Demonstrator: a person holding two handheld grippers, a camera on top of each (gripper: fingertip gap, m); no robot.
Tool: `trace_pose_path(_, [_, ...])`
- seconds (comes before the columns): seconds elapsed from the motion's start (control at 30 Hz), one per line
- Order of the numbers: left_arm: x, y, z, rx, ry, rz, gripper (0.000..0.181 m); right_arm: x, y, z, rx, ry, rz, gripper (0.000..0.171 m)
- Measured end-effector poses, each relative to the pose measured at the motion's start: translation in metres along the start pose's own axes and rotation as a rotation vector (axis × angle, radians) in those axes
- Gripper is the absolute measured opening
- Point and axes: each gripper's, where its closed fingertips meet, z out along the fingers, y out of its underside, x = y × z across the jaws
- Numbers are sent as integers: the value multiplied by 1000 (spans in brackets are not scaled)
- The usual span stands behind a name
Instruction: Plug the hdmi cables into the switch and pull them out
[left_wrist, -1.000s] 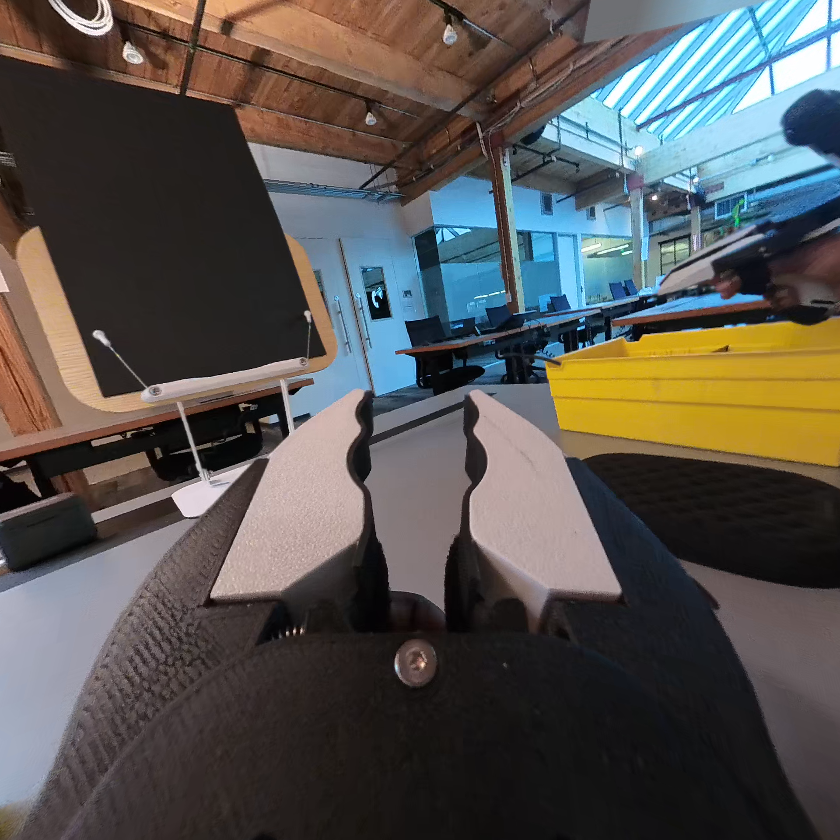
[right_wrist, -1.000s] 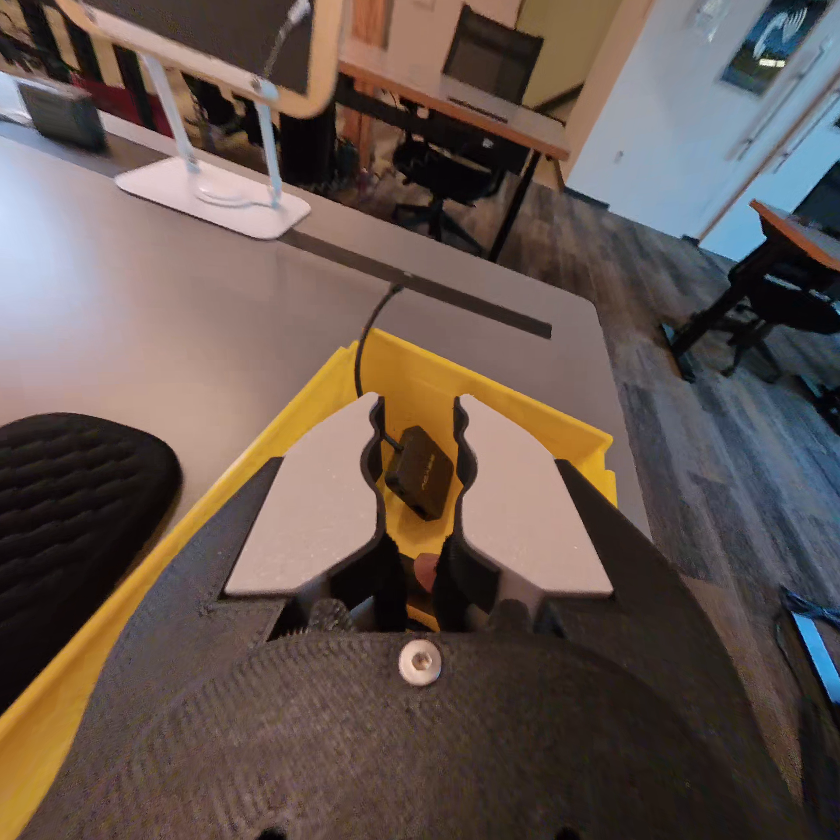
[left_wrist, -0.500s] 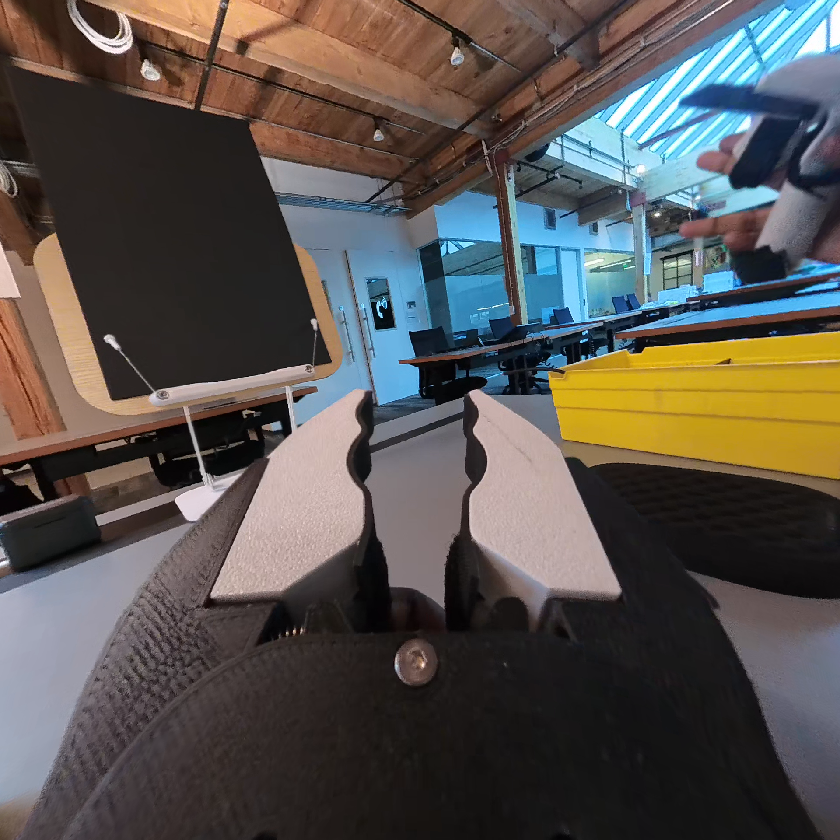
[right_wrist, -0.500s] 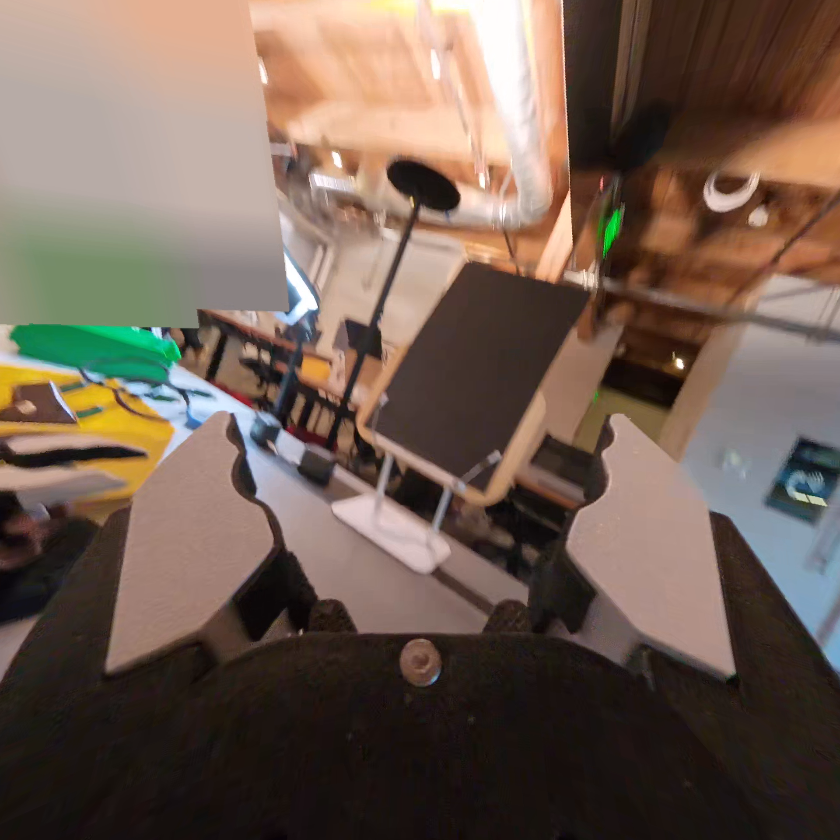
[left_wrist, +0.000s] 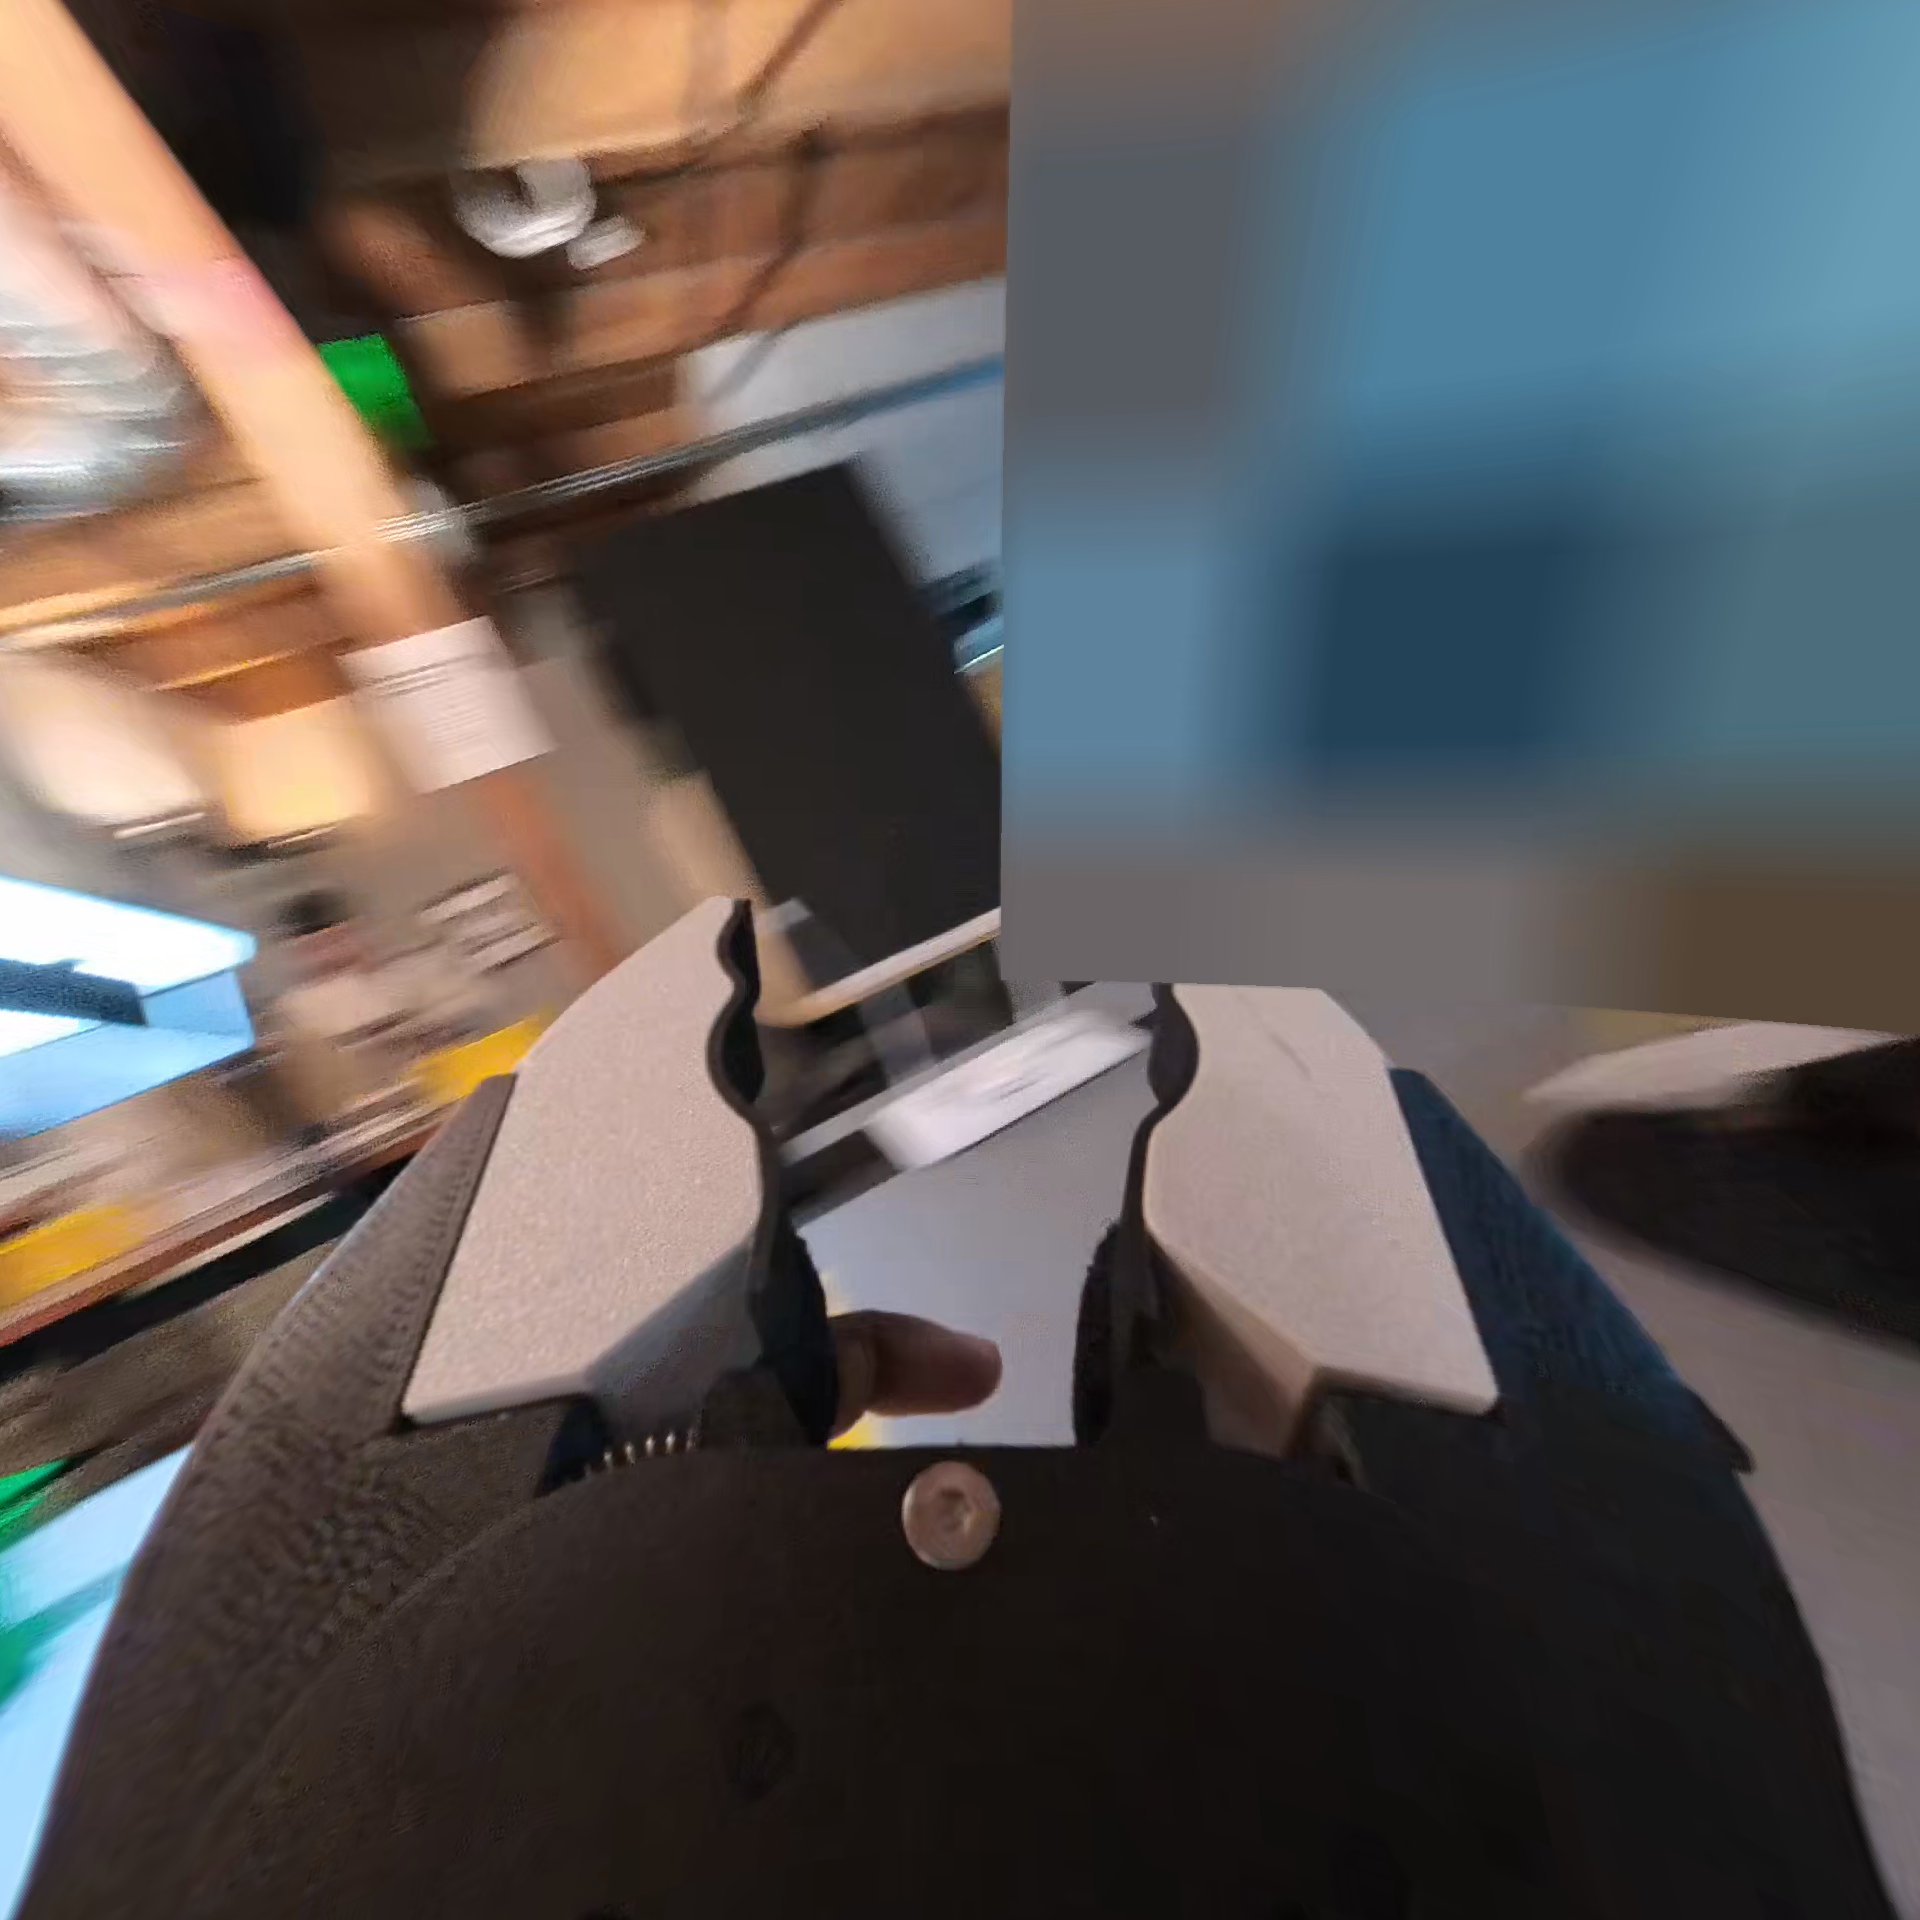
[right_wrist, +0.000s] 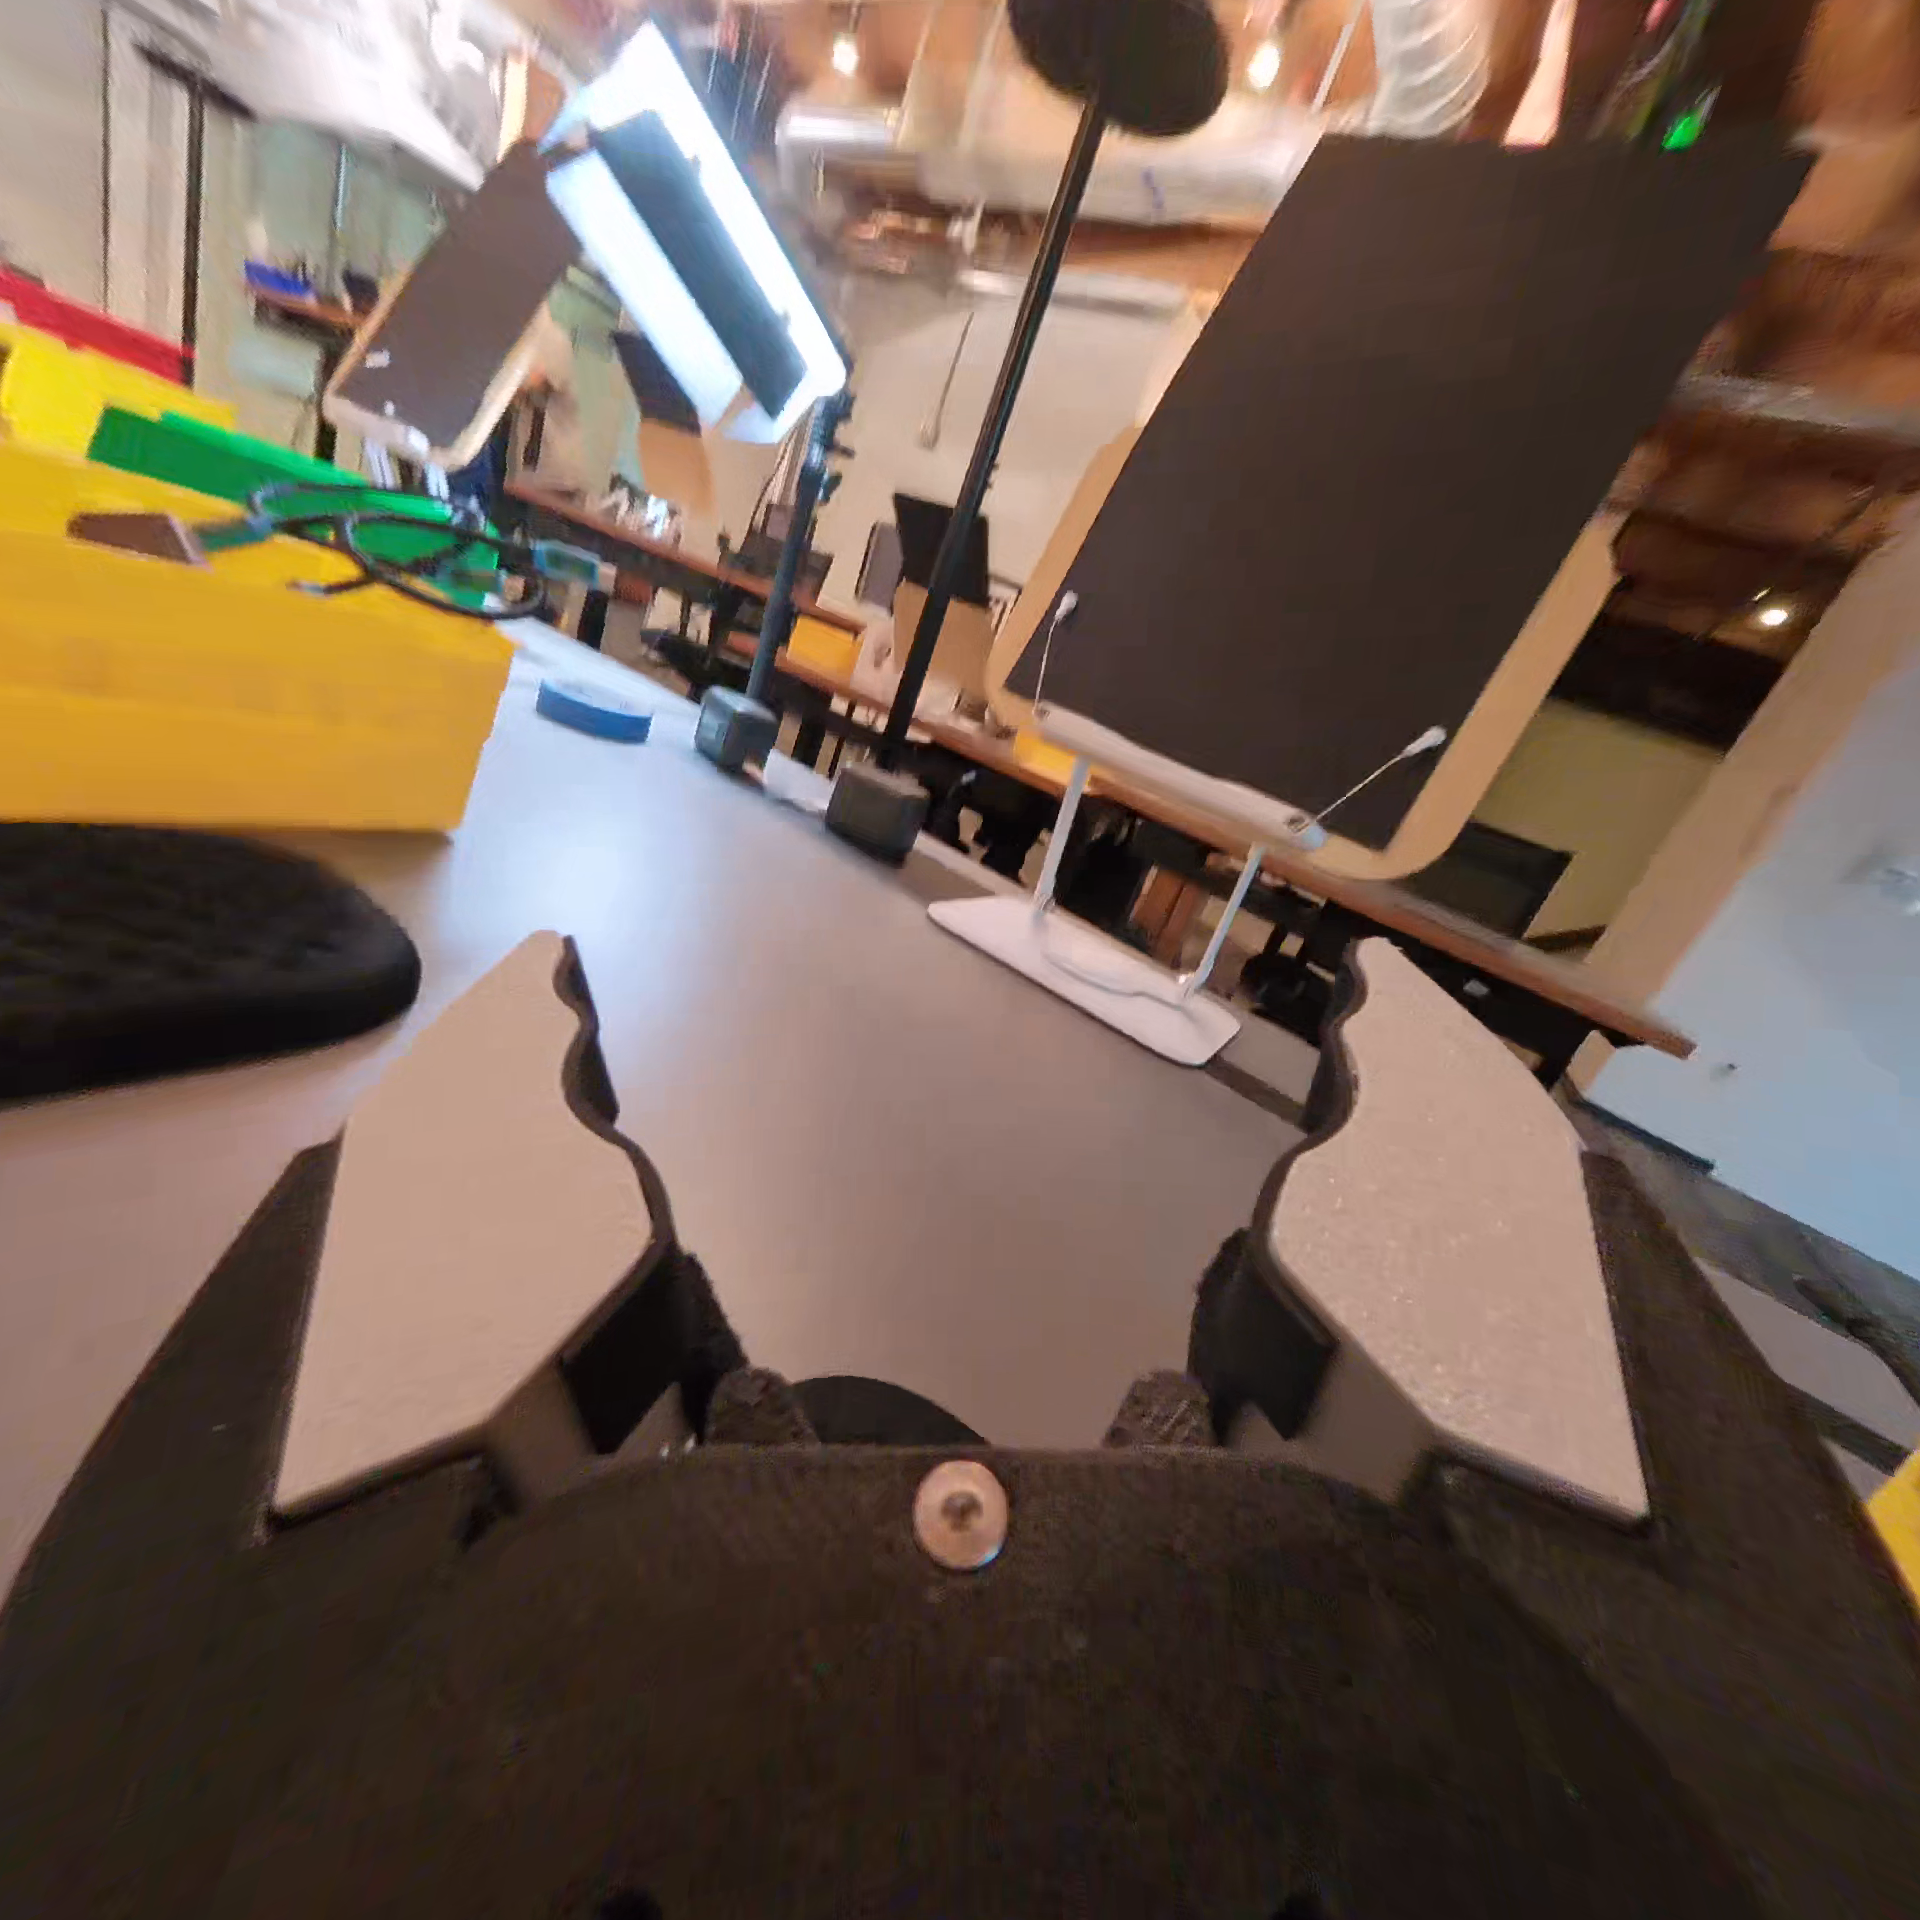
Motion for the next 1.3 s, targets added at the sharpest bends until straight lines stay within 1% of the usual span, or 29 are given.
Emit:
trace_pose_path(0.03, [-39, 15, -12, -103, -157, 71, 72, 1, 1, -1, 9, 6, 18, 129])
trace_pose_path(0.07, [-73, 38, -26, -231, -285, 119, 72, 0, 5, 0, 2, 2, 44, 129])
trace_pose_path(0.1, [-99, 64, -40, -368, -372, 140, 72, 0, 7, 1, -6, -3, 59, 128])
trace_pose_path(0.13, [-117, 92, -50, -479, -417, 124, 74, 0, 7, 1, -9, -1, 56, 127])
trace_pose_path(0.17, [-125, 118, -56, -553, -418, 66, 75, 0, 7, 1, -9, 0, 47, 126])
trace_pose_path(0.23, [-118, 166, -54, -645, -317, -98, 76, -4, 9, 3, -21, -12, 21, 121])
trace_pose_path(0.27, [-115, 187, -54, -698, -290, -148, 76, -7, 10, 4, -34, -23, 4, 120])
trace_pose_path(0.33, [-121, 228, -62, -833, -310, -173, 74, -11, 13, 6, -58, -36, -29, 120])
trace_pose_path(0.37, [-122, 246, -69, -908, -314, -178, 70, -14, 15, 7, -69, -41, -44, 120])
trace_pose_path(0.43, [-127, 269, -80, -1028, -331, -145, 69, -18, 17, 8, -85, -53, -74, 119])
trace_pose_path(0.47, [-130, 274, -83, -1062, -355, -136, 70, -19, 18, 8, -91, -57, -88, 119])
trace_pose_path(0.57, [-131, 278, -74, -1041, -317, -130, 69, -23, 19, 9, -96, -62, -123, 119])
trace_pose_path(0.6, [-131, 284, -74, -1069, -307, -143, 67, -24, 19, 9, -97, -63, -130, 119])
trace_pose_path(0.67, [-134, 299, -82, -1175, -289, -149, 66, -24, 20, 9, -99, -67, -133, 119])
trace_pose_path(0.7, [-138, 304, -82, -1196, -300, -148, 66, -24, 19, 9, -98, -66, -131, 119])
trace_pose_path(0.77, [-145, 309, -77, -1174, -329, -162, 59, -23, 19, 8, -92, -63, -122, 118])
trace_pose_path(0.93, [-146, 325, -80, -1234, -321, -162, 58, -22, 18, 7, -82, -60, -111, 116])
trace_pose_path(1.03, [-143, 338, -82, -1271, -294, -128, 56, -22, 18, 7, -81, -61, -115, 115])
trace_pose_path(1.13, [-154, 335, -79, -1243, -327, -42, 36, -22, 17, 7, -78, -61, -118, 114])
trace_pose_path(1.2, [-158, 328, -75, -1210, -336, -4, 32, -22, 17, 7, -75, -61, -117, 114])
trace_pose_path(1.3, [-165, 312, -73, -1158, -395, 72, 30, -22, 17, 7, -74, -60, -117, 114])
